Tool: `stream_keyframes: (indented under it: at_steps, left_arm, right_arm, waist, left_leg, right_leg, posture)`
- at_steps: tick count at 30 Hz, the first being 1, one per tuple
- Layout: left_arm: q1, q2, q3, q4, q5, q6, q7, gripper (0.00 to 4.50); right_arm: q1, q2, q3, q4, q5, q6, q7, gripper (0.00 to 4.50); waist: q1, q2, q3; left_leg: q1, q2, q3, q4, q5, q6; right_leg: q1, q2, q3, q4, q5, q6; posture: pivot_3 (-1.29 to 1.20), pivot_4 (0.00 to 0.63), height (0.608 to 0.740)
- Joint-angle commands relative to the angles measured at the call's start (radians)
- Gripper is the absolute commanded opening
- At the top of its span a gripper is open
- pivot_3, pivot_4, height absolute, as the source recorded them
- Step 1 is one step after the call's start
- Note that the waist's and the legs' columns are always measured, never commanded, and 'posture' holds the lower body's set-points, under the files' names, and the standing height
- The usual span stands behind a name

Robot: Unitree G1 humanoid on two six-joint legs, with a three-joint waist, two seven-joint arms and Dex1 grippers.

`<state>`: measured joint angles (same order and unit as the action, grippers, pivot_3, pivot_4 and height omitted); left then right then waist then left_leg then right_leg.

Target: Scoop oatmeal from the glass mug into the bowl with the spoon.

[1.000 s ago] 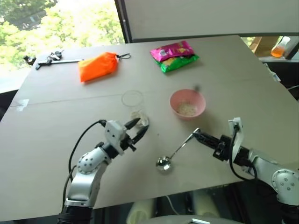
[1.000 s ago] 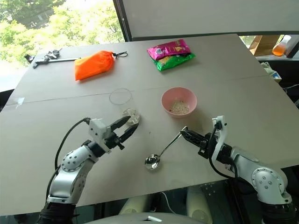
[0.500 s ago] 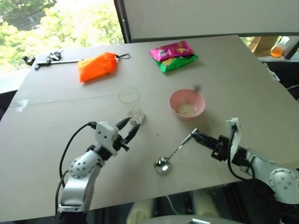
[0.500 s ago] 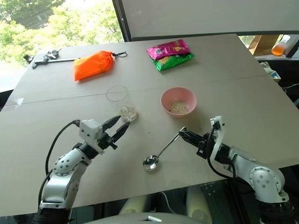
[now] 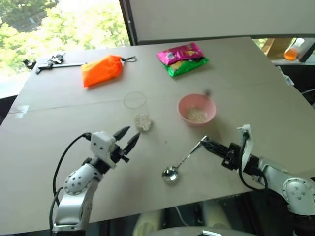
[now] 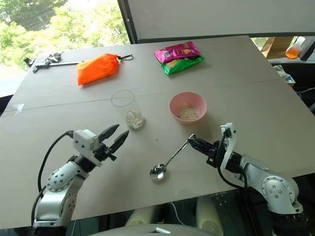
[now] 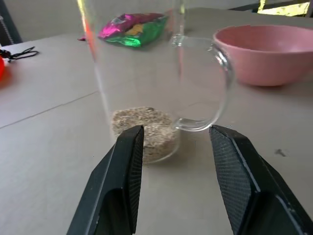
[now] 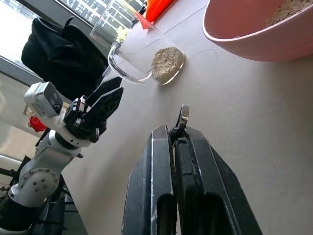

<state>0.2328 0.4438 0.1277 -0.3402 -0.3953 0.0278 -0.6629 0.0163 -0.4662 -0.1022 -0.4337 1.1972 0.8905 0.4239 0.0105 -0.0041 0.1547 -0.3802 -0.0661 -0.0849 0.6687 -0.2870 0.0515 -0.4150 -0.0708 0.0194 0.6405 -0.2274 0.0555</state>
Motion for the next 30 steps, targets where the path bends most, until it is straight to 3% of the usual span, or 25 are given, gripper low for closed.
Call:
stream_keyframes:
  at_steps: [1, 10, 18, 25, 30]
  left_arm:
    - [0.045, 0.038, -0.020, -0.124, -0.108, 0.053, -0.090, 2.21]
    - [-0.088, 0.011, -0.167, -0.074, 0.021, 0.080, -0.056, 2.21]
    - [-0.201, -0.092, -0.253, 0.018, 0.130, 0.088, 0.051, 2.21]
    - [-0.246, -0.222, -0.197, 0.049, 0.166, 0.058, 0.233, 2.21]
    - [-0.211, -0.247, -0.182, 0.020, 0.183, 0.051, 0.281, 2.21]
  right_arm:
    - [0.005, -0.007, -0.010, -0.010, -0.007, -0.001, 0.009, 0.00]
    - [-0.004, 0.002, -0.003, -0.005, -0.016, 0.000, 0.010, 0.00]
    - [-0.005, 0.002, -0.016, -0.013, -0.015, -0.011, 0.003, 0.00]
    - [-0.005, 0.011, -0.012, -0.006, -0.027, -0.022, 0.012, 0.00]
    - [-0.015, 0.016, -0.027, 0.003, -0.012, -0.023, 0.019, 0.00]
  waist:
    - [0.001, 0.001, 0.000]
    - [0.001, 0.002, 0.000]
    - [0.003, 0.002, 0.000]
    - [0.002, 0.001, 0.000]
    - [0.003, 0.001, 0.000]
  left_leg:
    - [0.000, 0.000, 0.000, 0.000, 0.000, 0.000]
    - [0.001, 0.000, 0.000, 0.001, 0.000, 0.000]
    - [0.000, -0.001, 0.001, 0.000, 0.000, 0.000]
    - [0.001, -0.001, 0.000, 0.000, 0.000, 0.000]
    - [0.001, -0.001, 0.000, 0.000, 0.000, 0.000]
  right_leg:
    - [0.000, 0.000, 0.000, 0.000, 0.000, 0.000]
    - [0.001, 0.001, -0.003, 0.000, 0.000, 0.000]
    - [0.000, 0.001, -0.002, 0.001, 0.000, 0.000]
    - [0.000, 0.001, -0.003, 0.001, 0.000, 0.000]
    - [0.000, 0.001, -0.002, 0.001, 0.000, 0.000]
  posture:
    - [0.00, 0.150, 0.740]
    - [0.00, 0.150, 0.740]
    - [0.00, 0.150, 0.740]
    - [0.00, 0.150, 0.740]
    - [0.00, 0.150, 0.740]
